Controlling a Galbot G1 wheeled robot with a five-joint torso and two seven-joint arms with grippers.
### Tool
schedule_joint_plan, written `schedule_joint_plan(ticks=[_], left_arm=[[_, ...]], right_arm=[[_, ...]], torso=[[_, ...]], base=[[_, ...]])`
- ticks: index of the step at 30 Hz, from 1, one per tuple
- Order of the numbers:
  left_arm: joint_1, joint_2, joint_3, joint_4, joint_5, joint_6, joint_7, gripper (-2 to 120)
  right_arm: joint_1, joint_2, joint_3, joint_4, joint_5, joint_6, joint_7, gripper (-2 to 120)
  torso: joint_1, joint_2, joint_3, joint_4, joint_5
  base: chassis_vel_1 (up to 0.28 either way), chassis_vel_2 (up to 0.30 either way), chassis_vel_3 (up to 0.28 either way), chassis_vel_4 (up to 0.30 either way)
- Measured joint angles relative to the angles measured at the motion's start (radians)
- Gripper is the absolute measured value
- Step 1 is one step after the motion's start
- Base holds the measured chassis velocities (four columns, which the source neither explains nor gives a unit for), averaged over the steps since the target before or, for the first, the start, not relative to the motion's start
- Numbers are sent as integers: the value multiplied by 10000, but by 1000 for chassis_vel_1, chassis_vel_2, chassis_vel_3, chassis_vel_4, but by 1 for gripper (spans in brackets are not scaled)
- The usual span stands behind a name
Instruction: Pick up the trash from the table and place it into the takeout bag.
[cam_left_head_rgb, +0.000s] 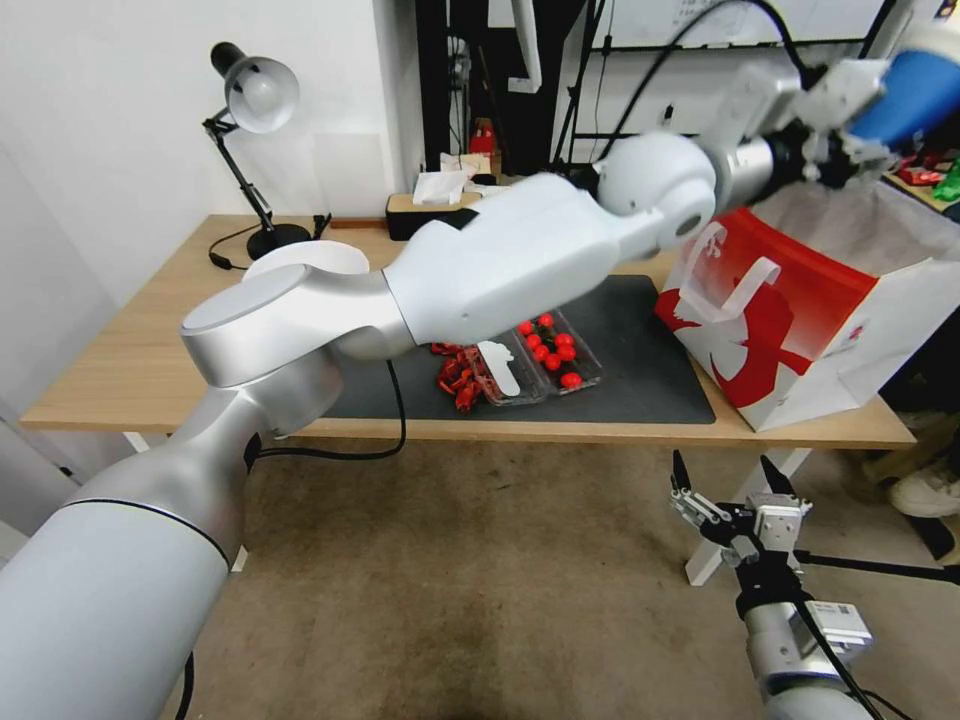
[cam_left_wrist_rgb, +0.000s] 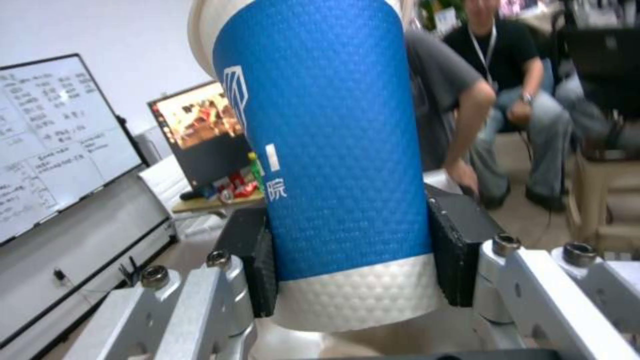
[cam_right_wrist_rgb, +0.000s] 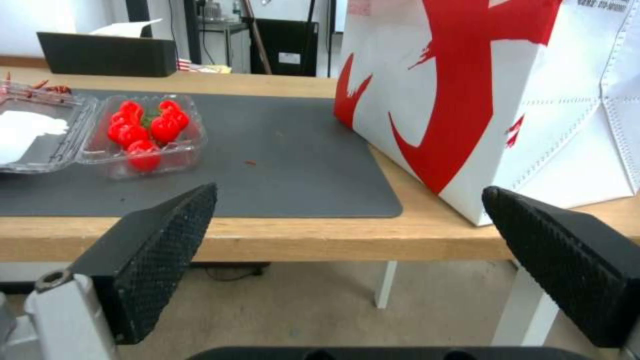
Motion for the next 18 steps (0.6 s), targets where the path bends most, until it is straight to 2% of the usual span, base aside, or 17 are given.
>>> schedule_joint_plan(ticks=[4,10,14,15,16,18], left_arm=[[-36,7,460,71,48,0,0,44],[-36,12,701,122,72,91,-65,44],[-54,18,895,226,83,273,-351,44],[-75,19,947,225,79,300,-533,50],[-75,19,947,225,79,300,-533,50],[-81,21,944,156,-94,457,-881,71]], right_arm=[[-75,-29,37,-20,1,0,-4,100],[-111,-74,98,-18,27,0,-7,100],[-82,-96,67,-32,40,0,-12,100],[-66,-93,23,-47,41,0,-18,100],[-66,-93,23,-47,41,0,-18,100],[-36,-71,-21,-132,42,0,-34,100]], torso=[[0,0,0,-2,-1],[0,0,0,-1,-1],[0,0,0,-2,0],[0,0,0,0,0],[0,0,0,0,0],[0,0,0,-2,-1]], base=[[0,0,0,0],[0,0,0,0],[0,0,0,0],[0,0,0,0],[0,0,0,0],[0,0,0,0]])
